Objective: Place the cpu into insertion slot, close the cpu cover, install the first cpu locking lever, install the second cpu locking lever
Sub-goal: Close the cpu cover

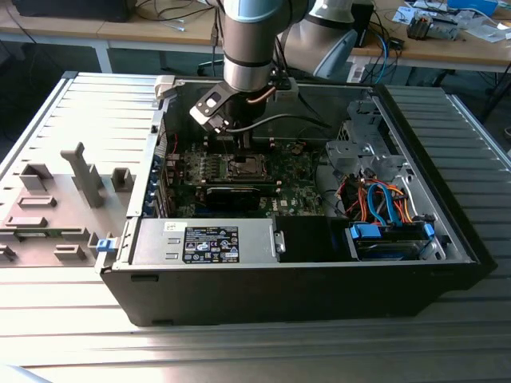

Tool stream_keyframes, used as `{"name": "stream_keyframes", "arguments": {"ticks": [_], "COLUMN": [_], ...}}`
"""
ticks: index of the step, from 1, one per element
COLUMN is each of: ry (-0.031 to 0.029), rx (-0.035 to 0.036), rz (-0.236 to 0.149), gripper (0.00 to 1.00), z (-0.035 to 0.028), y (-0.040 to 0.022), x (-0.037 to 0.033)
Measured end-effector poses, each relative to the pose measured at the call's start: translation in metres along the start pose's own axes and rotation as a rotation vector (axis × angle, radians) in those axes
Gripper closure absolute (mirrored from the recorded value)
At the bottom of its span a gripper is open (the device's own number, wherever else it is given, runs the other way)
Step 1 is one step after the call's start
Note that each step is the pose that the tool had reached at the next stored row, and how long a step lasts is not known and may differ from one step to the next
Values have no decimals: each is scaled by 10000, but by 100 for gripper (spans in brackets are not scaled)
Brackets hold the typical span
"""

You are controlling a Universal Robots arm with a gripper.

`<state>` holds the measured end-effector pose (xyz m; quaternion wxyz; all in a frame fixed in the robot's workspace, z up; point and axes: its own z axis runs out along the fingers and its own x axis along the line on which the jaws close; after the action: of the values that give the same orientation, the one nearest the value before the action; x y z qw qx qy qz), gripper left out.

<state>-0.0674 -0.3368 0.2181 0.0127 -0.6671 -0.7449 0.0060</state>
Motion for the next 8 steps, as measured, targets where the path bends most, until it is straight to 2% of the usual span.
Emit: {"name": "stream_keyframes", "arguments": {"ticks": [8], "ry": [0], "rx": [0], "rz": [1], "gripper": [89], "z": [-3], "y": [45], "x": [-5]}}
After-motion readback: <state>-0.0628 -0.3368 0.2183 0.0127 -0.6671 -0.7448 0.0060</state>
